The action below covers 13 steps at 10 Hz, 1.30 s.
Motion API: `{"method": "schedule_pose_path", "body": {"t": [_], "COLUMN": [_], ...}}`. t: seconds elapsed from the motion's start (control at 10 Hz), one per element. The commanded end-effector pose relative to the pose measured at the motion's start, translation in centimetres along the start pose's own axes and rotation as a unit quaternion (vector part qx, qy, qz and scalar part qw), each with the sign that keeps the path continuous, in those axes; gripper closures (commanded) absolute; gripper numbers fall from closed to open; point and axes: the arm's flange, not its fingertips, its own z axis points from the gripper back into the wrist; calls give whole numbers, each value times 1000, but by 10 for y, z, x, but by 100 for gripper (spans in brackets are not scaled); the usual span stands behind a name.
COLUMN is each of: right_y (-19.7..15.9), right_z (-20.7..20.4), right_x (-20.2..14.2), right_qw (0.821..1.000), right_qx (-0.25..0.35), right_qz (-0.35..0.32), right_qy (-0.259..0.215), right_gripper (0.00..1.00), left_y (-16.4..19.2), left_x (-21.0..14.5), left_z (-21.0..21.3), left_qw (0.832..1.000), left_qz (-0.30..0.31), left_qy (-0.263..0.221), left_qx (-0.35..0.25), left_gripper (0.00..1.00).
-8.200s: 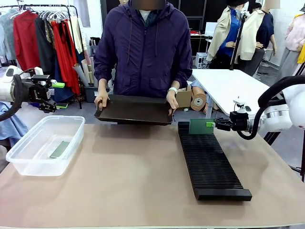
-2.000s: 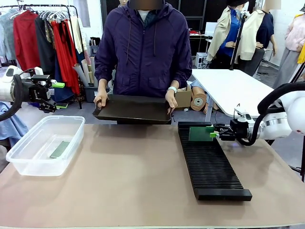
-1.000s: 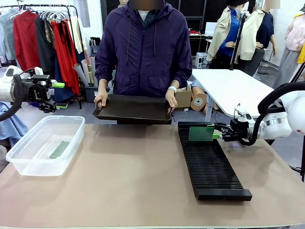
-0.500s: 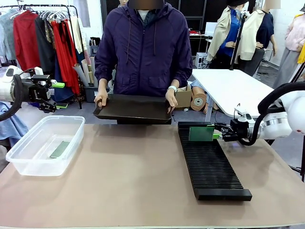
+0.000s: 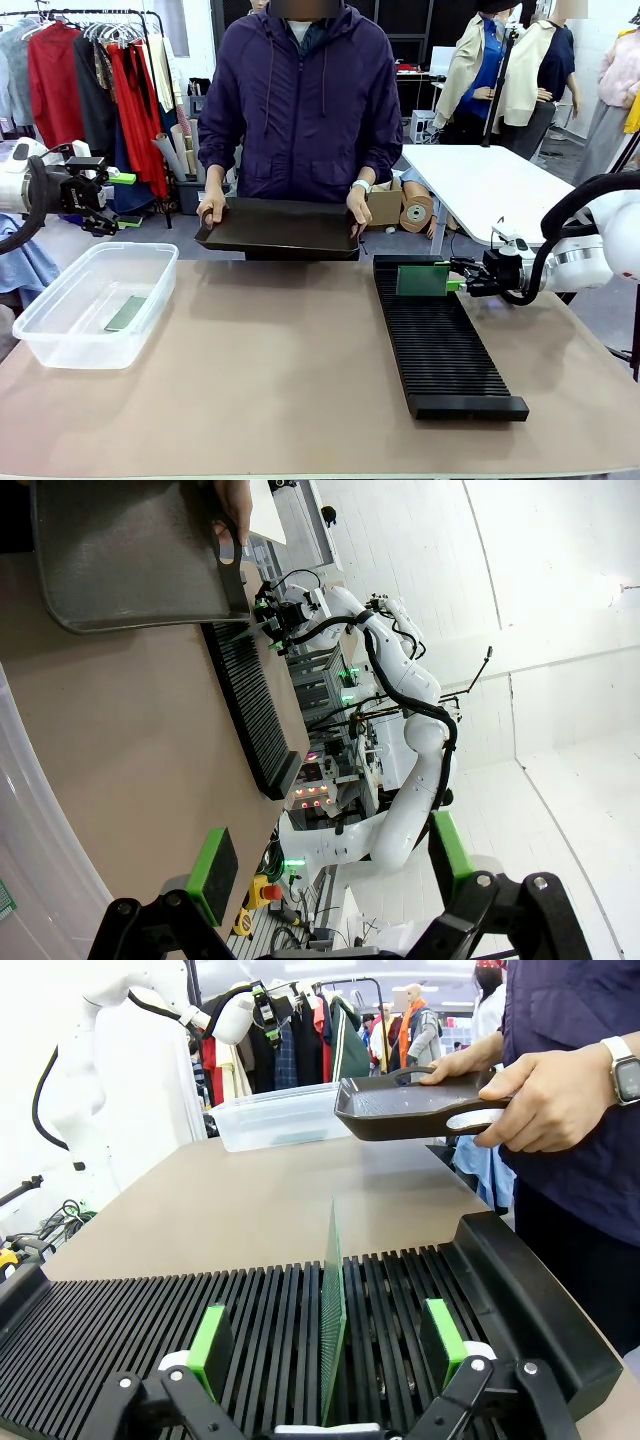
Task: Sort PCBs into racks and boxes based on the side picked up.
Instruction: If the short side of the Blank PCB is picked up, insert it into the PCB Rack ; if the long side is picked up, place it in the Organizing box.
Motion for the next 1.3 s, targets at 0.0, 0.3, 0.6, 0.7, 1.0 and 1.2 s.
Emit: {"method": "schedule_pose_path", "body": {"t": [0.0, 0.3, 0.6, 0.7, 1.0, 1.2], "right_y": [2, 10, 42, 58, 113, 137], "right_z": [0, -3, -21, -28, -46, -56], "right_x": [15, 53, 94, 107, 158, 179], "right_qw": [1000, 1000, 996, 993, 959, 923], "right_qx": [-1, 5, 29, 34, 35, 55], "right_qz": [4, -8, -74, -109, -281, -379], "right_qy": [-9, -4, -30, -38, -16, -37], "right_gripper": [0, 0, 0, 0, 0, 0], "left_y": [-2, -2, -2, -2, -2, -2], "left_x": [1, 1, 1, 1, 1, 1], "left_z": [1, 1, 1, 1, 1, 1], "left_qw": [1000, 1000, 1000, 1000, 1000, 1000], "left_qz": [-2, -2, -2, -2, -2, -2], "left_qy": [-1, -1, -1, -1, -1, -1], "left_qx": [1, 1, 1, 1, 1, 1], "left_gripper": [0, 0, 0, 0, 0, 0]}}
